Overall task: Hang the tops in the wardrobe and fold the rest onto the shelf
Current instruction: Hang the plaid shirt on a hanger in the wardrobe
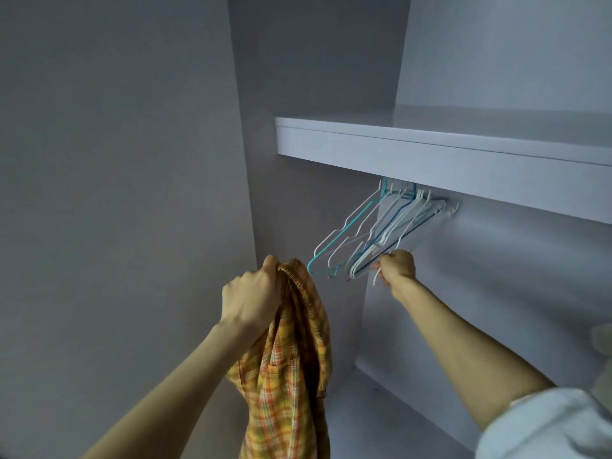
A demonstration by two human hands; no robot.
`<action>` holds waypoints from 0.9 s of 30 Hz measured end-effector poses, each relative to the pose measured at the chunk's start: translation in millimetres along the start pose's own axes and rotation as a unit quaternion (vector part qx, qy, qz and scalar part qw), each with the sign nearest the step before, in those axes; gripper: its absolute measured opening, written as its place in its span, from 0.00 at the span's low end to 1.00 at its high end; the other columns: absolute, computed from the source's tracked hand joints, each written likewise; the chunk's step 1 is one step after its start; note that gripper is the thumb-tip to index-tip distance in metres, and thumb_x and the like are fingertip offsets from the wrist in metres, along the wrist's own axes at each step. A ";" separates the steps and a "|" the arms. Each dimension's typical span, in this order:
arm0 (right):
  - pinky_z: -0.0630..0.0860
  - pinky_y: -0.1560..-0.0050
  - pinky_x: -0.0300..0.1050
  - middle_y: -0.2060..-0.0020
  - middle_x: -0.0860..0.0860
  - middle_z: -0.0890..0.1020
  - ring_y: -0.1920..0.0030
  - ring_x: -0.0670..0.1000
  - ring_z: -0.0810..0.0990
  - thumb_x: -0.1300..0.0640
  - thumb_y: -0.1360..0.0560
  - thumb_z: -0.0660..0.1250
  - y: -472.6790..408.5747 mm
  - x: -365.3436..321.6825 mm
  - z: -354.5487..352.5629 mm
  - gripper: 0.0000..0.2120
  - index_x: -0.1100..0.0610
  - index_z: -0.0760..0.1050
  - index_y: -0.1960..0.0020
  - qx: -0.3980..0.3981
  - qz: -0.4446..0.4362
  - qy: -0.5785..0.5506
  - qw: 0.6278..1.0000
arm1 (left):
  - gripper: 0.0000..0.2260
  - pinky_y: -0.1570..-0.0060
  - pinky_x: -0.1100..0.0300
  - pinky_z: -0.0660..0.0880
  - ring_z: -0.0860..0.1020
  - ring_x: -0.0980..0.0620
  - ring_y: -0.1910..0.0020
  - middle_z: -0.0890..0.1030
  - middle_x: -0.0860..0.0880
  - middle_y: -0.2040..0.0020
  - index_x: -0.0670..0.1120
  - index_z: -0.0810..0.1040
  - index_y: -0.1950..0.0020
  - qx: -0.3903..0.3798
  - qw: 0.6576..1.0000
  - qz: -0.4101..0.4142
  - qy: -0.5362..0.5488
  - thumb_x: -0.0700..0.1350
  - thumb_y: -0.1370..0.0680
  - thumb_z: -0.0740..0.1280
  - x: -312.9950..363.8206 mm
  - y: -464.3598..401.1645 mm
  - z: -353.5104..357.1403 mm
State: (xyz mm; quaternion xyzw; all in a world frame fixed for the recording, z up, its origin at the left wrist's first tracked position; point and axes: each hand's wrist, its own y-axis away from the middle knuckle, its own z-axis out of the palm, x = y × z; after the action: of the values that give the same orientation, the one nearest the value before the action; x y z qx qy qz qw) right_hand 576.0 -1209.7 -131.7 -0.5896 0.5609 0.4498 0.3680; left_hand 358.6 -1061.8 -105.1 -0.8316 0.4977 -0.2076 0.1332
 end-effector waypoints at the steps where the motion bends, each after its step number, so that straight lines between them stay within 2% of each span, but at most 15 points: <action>1: 0.72 0.67 0.45 0.60 0.63 0.79 0.68 0.57 0.75 0.65 0.23 0.58 0.4 1.8 -2.6 0.11 0.64 0.72 0.63 0.018 -0.011 0.004 1.000 | 0.08 0.65 0.53 0.71 0.78 0.41 0.62 0.78 0.47 0.64 0.47 0.67 0.45 -0.013 1.000 -0.004 0.004 0.44 0.18 0.50 1.2 1.1 1.2; 3: 0.75 0.57 0.55 0.59 0.64 0.78 0.61 0.58 0.74 0.64 0.23 0.58 1.1 3.3 -8.7 0.09 0.65 0.72 0.60 0.050 -0.032 -0.007 0.998 | 0.09 0.62 0.52 0.71 0.77 0.40 0.59 0.79 0.46 0.60 0.47 0.68 0.46 -0.055 0.997 -0.035 0.047 0.46 0.18 0.50 4.4 1.2 4.2; 4: 0.75 0.56 0.56 0.60 0.63 0.77 0.61 0.58 0.73 0.63 0.22 0.59 2.5 3.2 -13.2 0.08 0.64 0.72 0.59 0.060 -0.037 -0.019 0.997 | 0.10 0.59 0.51 0.72 0.77 0.39 0.56 0.79 0.45 0.57 0.46 0.68 0.47 -0.087 0.991 -0.055 0.089 0.47 0.18 0.50 6.0 -0.3 5.9; 7: 0.72 0.59 0.50 0.61 0.60 0.76 0.62 0.57 0.73 0.63 0.22 0.60 8.2 3.5 -30.5 0.06 0.63 0.73 0.57 0.072 -0.046 -0.045 0.995 | 0.11 0.48 0.47 0.72 0.76 0.36 0.49 0.79 0.38 0.49 0.42 0.69 0.52 -0.172 0.952 -0.101 0.234 0.46 0.18 0.51 9.5 -6.5 13.4; 8: 0.71 0.60 0.49 0.62 0.59 0.76 0.63 0.56 0.73 0.63 0.22 0.60 11.7 6.4 -36.4 0.06 0.62 0.73 0.56 0.073 -0.051 -0.048 0.995 | 0.11 0.49 0.49 0.72 0.76 0.35 0.48 0.78 0.35 0.48 0.42 0.68 0.54 -0.183 0.938 -0.114 0.272 0.45 0.18 0.51 10.9 -6.2 16.1; 10: 0.70 0.65 0.45 0.65 0.57 0.76 0.68 0.53 0.72 0.63 0.22 0.61 21.5 15.9 -45.9 0.06 0.62 0.72 0.57 0.066 -0.056 -0.054 0.995 | 0.10 0.53 0.54 0.69 0.77 0.39 0.50 0.78 0.37 0.49 0.43 0.68 0.52 -0.202 0.909 -0.148 0.333 0.46 0.17 0.52 13.8 -2.9 18.8; 13: 0.68 0.72 0.40 0.70 0.53 0.74 0.71 0.50 0.70 0.64 0.22 0.60 43.4 38.5 -54.2 0.07 0.62 0.71 0.59 0.060 -0.046 -0.039 0.996 | 0.13 0.51 0.58 0.65 0.71 0.48 0.52 0.73 0.43 0.51 0.42 0.69 0.51 -0.255 0.900 -0.159 0.314 0.47 0.17 0.50 17.8 0.8 21.9; 16: 0.69 0.79 0.35 0.69 0.55 0.74 0.72 0.50 0.70 0.65 0.22 0.60 71.6 71.0 -61.6 0.10 0.61 0.70 0.62 0.060 -0.019 -0.025 0.998 | 0.15 0.47 0.55 0.68 0.71 0.47 0.51 0.73 0.42 0.49 0.41 0.73 0.48 -0.284 0.885 -0.176 0.324 0.47 0.17 0.50 22.7 8.9 27.1; 18: 0.70 0.76 0.36 0.68 0.57 0.74 0.72 0.50 0.71 0.65 0.22 0.59 92.5 91.6 -64.8 0.11 0.60 0.69 0.63 0.050 0.012 -0.026 0.998 | 0.17 0.41 0.54 0.71 0.76 0.42 0.46 0.76 0.41 0.44 0.36 0.74 0.41 -0.308 0.836 -0.228 0.394 0.48 0.17 0.54 22.8 17.9 30.8; 20: 0.72 0.72 0.40 0.68 0.57 0.74 0.70 0.51 0.72 0.66 0.22 0.59 118.8 110.3 -68.5 0.12 0.61 0.69 0.64 0.052 0.024 -0.027 0.998 | 0.14 0.41 0.47 0.74 0.79 0.39 0.47 0.79 0.38 0.44 0.35 0.76 0.41 -0.336 0.778 -0.261 0.462 0.44 0.19 0.60 21.0 30.5 33.8; 21: 0.73 0.70 0.42 0.68 0.57 0.74 0.69 0.52 0.72 0.66 0.22 0.60 131.1 118.5 -70.4 0.12 0.61 0.69 0.64 0.055 0.014 -0.020 0.998 | 0.11 0.44 0.46 0.76 0.80 0.39 0.52 0.80 0.37 0.48 0.35 0.77 0.45 -0.350 0.763 -0.262 0.477 0.41 0.21 0.62 19.9 36.2 34.5; 23: 0.72 0.66 0.44 0.70 0.56 0.73 0.69 0.53 0.72 0.67 0.23 0.61 161.9 136.0 -74.3 0.12 0.62 0.68 0.65 0.065 -0.009 -0.006 0.998 | 0.06 0.50 0.48 0.78 0.81 0.41 0.58 0.82 0.37 0.54 0.35 0.79 0.50 -0.372 0.754 -0.239 0.486 0.35 0.23 0.63 17.9 47.3 35.3; 25: 0.73 0.65 0.43 0.71 0.57 0.75 0.70 0.53 0.74 0.68 0.24 0.63 192.3 151.5 -75.7 0.10 0.63 0.70 0.64 0.060 -0.001 -0.027 0.998 | 0.08 0.52 0.50 0.78 0.82 0.42 0.55 0.82 0.38 0.53 0.38 0.77 0.45 -0.389 0.737 -0.214 0.509 0.33 0.23 0.63 15.0 56.5 38.3; 27: 0.75 0.66 0.40 0.69 0.60 0.79 0.69 0.54 0.78 0.66 0.24 0.65 210.2 162.1 -76.6 0.07 0.63 0.74 0.61 0.035 0.044 -0.076 0.996 | 0.13 0.49 0.51 0.78 0.80 0.42 0.49 0.81 0.39 0.48 0.42 0.74 0.38 -0.409 0.706 -0.191 0.546 0.34 0.22 0.63 13.2 61.9 39.7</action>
State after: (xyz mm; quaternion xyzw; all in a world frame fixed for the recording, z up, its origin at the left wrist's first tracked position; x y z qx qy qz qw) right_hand 370.8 -1356.1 -244.9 -0.5150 0.5726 0.4888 0.4099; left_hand 335.3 -1101.9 -163.7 -0.6232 0.3502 -0.4226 -0.5572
